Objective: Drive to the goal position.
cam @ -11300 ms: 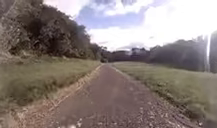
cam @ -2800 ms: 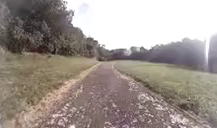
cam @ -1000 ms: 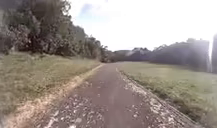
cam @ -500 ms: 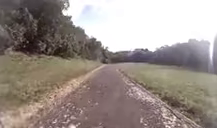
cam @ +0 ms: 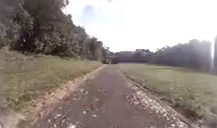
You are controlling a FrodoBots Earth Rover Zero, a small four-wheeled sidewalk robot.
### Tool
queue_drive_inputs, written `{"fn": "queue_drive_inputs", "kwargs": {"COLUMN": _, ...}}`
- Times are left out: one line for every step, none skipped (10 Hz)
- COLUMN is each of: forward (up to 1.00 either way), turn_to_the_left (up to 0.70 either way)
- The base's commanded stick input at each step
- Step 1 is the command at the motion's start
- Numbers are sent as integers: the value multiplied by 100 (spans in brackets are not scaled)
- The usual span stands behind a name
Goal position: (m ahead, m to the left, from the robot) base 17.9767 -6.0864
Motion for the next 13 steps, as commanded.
{"fn": "queue_drive_inputs", "kwargs": {"forward": 70, "turn_to_the_left": 0}}
{"fn": "queue_drive_inputs", "kwargs": {"forward": 70, "turn_to_the_left": 0}}
{"fn": "queue_drive_inputs", "kwargs": {"forward": 70, "turn_to_the_left": 0}}
{"fn": "queue_drive_inputs", "kwargs": {"forward": 70, "turn_to_the_left": 0}}
{"fn": "queue_drive_inputs", "kwargs": {"forward": 70, "turn_to_the_left": 0}}
{"fn": "queue_drive_inputs", "kwargs": {"forward": 70, "turn_to_the_left": -3}}
{"fn": "queue_drive_inputs", "kwargs": {"forward": 70, "turn_to_the_left": -11}}
{"fn": "queue_drive_inputs", "kwargs": {"forward": 70, "turn_to_the_left": -24}}
{"fn": "queue_drive_inputs", "kwargs": {"forward": 70, "turn_to_the_left": -23}}
{"fn": "queue_drive_inputs", "kwargs": {"forward": 70, "turn_to_the_left": -2}}
{"fn": "queue_drive_inputs", "kwargs": {"forward": 70, "turn_to_the_left": 0}}
{"fn": "queue_drive_inputs", "kwargs": {"forward": 70, "turn_to_the_left": 0}}
{"fn": "queue_drive_inputs", "kwargs": {"forward": 70, "turn_to_the_left": 0}}
